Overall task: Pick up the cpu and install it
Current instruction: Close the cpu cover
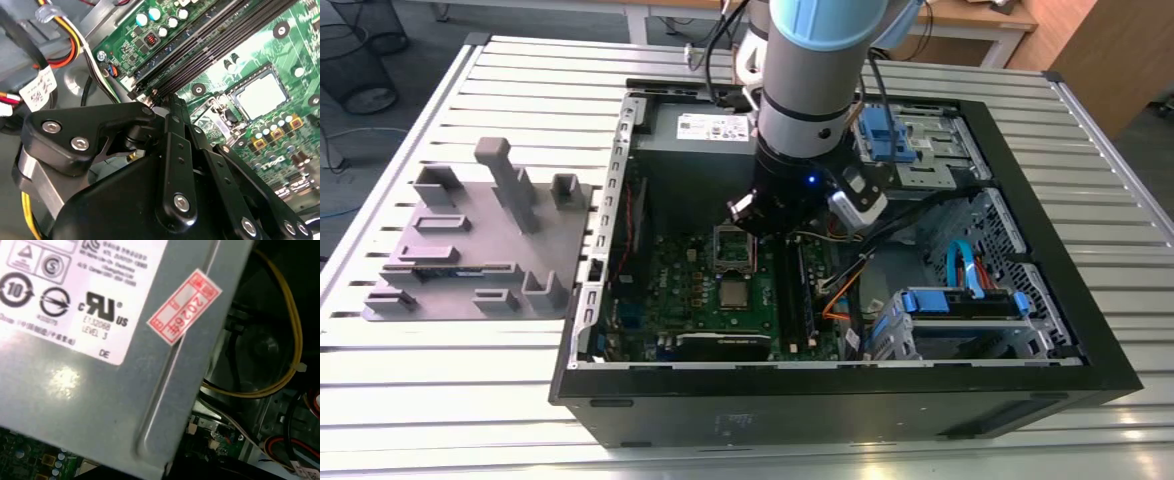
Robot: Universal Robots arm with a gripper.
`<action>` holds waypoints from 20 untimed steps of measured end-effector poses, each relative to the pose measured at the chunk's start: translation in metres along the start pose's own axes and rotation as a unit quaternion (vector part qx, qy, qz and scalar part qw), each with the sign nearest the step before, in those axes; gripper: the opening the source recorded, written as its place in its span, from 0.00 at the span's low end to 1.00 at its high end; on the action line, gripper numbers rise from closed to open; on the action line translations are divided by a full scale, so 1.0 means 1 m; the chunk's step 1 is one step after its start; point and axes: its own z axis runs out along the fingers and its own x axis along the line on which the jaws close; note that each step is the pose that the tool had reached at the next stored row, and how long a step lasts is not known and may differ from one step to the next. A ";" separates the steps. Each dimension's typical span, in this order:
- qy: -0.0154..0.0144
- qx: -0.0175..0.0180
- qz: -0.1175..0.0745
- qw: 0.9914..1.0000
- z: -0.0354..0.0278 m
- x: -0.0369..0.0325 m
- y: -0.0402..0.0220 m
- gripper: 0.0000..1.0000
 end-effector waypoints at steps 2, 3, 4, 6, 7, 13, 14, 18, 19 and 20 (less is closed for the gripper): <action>0.000 0.000 -0.017 1.000 0.0002 0.0000 0.0000 0.11; 0.000 -0.001 -0.023 1.000 0.0003 0.0000 0.0000 0.11; 0.000 -0.001 -0.028 1.000 0.0003 -0.0001 0.0001 0.11; 0.000 -0.003 -0.035 0.999 0.0004 -0.0003 0.0006 0.11; -0.001 -0.003 -0.037 0.999 0.0005 -0.0005 0.0012 0.11; -0.001 -0.004 -0.043 0.999 0.0011 -0.0027 0.0073 0.11; -0.001 -0.005 -0.044 0.999 0.0013 -0.0029 0.0078 0.11; -0.001 -0.006 -0.046 0.999 0.0030 -0.0033 0.0091 0.11; -0.002 -0.006 -0.047 0.999 0.0034 -0.0034 0.0094 0.11; -0.002 -0.006 -0.048 0.999 0.0038 -0.0035 0.0098 0.11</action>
